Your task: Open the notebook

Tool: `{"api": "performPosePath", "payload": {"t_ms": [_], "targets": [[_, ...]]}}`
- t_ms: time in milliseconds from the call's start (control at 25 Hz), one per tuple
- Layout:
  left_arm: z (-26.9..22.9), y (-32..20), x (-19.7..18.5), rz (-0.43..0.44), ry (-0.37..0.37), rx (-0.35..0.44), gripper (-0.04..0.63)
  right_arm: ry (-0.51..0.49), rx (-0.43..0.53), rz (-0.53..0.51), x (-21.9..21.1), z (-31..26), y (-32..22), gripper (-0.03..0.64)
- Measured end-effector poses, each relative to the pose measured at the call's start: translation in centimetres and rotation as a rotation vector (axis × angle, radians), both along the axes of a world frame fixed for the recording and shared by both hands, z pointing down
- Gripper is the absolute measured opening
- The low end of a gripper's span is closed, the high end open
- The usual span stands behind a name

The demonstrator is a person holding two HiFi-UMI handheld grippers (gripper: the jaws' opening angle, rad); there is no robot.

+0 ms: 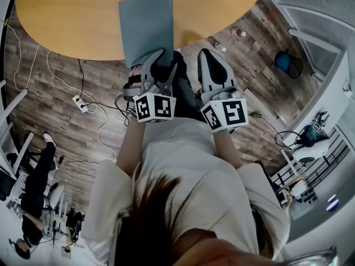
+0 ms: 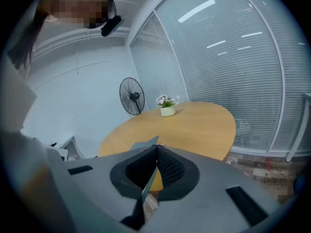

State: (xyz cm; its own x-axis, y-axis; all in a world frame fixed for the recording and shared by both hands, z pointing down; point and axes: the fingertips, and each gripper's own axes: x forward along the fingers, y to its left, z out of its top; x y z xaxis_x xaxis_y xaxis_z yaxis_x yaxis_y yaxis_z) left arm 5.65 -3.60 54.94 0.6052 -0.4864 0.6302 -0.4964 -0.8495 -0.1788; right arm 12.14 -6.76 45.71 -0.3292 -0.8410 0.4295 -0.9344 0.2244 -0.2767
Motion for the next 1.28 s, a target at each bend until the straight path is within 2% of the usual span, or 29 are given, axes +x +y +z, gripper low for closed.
{"api": "performPosePath", "payload": {"t_ms": [560, 840, 960, 1280], "targets": [[-0.9, 0.1, -0.6, -0.068, 0.035, -0.012, 0.061, 0.005, 0.002, -0.011, -0.3, -0.1, -0.5, 0.002], [-1.7, -0.3, -0.9, -0.109, 0.056, 0.001, 0.034, 0.008, 0.014, -0.038, -1.1, -0.8, -1.0, 0.002], [-2.4, -0.5, -1.4, -0.134, 0.084, 0.007, 0.031, 0.012, 0.021, -0.048, -1.6, -1.1, -1.3, 0.002], [-5.2, -0.6, -3.5, -0.251, 0.232, -0.025, 0.029, 0.02, 0.04, -0.052, -2.9, -1.9, -1.7, 0.002]]}}
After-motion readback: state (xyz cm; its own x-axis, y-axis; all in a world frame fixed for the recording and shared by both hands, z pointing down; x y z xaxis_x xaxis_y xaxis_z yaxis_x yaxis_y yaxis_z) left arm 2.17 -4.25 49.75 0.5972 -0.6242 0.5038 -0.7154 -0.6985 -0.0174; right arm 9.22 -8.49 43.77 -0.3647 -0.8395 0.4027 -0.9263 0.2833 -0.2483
